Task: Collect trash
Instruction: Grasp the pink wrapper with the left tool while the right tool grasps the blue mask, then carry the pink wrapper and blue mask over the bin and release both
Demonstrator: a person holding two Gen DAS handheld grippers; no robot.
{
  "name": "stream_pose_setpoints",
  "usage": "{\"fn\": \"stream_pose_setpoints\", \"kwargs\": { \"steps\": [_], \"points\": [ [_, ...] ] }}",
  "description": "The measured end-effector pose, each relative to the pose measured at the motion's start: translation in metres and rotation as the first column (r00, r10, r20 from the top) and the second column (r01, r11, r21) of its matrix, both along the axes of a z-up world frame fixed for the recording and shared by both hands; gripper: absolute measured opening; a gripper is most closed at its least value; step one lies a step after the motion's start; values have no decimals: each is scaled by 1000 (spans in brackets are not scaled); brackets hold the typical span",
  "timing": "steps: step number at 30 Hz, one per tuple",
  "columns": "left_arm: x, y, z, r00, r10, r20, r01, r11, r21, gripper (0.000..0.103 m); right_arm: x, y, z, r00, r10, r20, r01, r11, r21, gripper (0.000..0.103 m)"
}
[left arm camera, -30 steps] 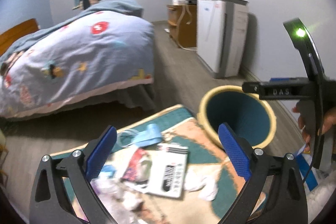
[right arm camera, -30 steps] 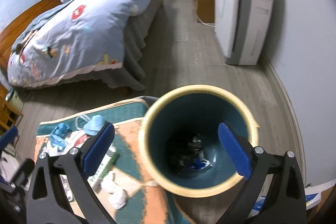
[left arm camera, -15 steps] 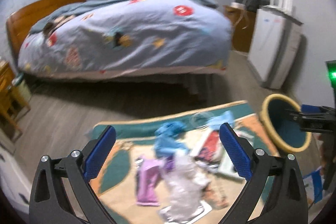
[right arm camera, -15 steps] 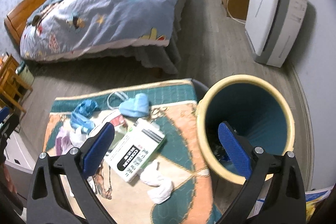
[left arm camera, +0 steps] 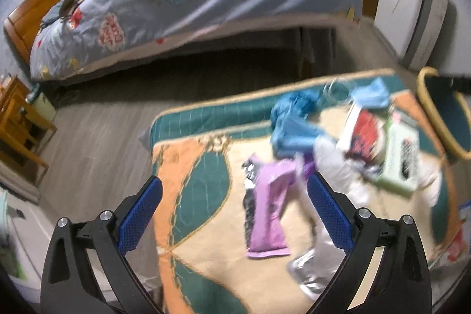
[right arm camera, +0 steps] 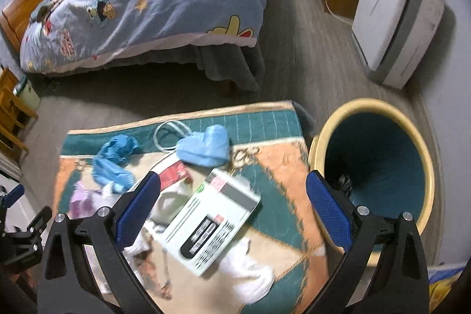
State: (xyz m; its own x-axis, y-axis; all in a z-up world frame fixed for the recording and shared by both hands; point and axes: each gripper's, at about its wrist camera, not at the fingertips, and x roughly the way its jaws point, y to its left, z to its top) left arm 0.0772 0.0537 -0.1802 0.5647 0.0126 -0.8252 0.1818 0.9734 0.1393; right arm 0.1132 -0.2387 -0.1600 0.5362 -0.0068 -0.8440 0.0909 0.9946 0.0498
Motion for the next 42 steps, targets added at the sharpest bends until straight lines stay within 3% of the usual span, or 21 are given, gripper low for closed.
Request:
{"fn": "stream_pose_setpoints", "kwargs": {
  "steps": [4,8,12,17,19,20,22,25,26,31,42],
  "points": [
    [2,2,-19,999,-8,-32,8,1000,7,97,19,6,-15,998,62,16,-61,996,-59,97],
    [2,5,-28,998,-20,-60,18,999,-32,95,36,22,-40,982,188,-21,-189,968,-167,97],
    [4,4,-39,996,-29,-90,24,999,-47,90,52,17,-57,986,161,-46,-164,983,-78,94],
    [7,-1,-52,989,-54,-139,46,997,-59,72,66,19,-71,988,137,-75,-139,990,-19,73],
    [8,-4,-56,986,-64,-151,57,997,-45,62,70,20,-78,987,128,-100,-129,992,-2,59],
    [9,-5,-59,985,-67,-161,60,997,-50,56,72,20,-81,986,125,-109,-125,992,9,55],
    [10,-7,-60,981,-77,-176,66,996,-64,42,75,20,-86,984,129,-126,-124,991,43,37],
    [10,-11,-61,978,-92,-185,82,995,-64,19,75,23,-90,981,143,-132,-138,989,47,24],
    [10,-13,-62,977,-102,-185,92,994,-61,14,74,23,-89,980,146,-132,-141,989,45,20],
    [4,-20,-50,985,-117,-130,114,993,-32,12,69,19,-77,983,140,-116,-136,990,41,11],
    [-26,-22,10,992,-86,89,87,996,-1,11,21,9,3,991,123,45,-126,990,65,10]
  ]
}}
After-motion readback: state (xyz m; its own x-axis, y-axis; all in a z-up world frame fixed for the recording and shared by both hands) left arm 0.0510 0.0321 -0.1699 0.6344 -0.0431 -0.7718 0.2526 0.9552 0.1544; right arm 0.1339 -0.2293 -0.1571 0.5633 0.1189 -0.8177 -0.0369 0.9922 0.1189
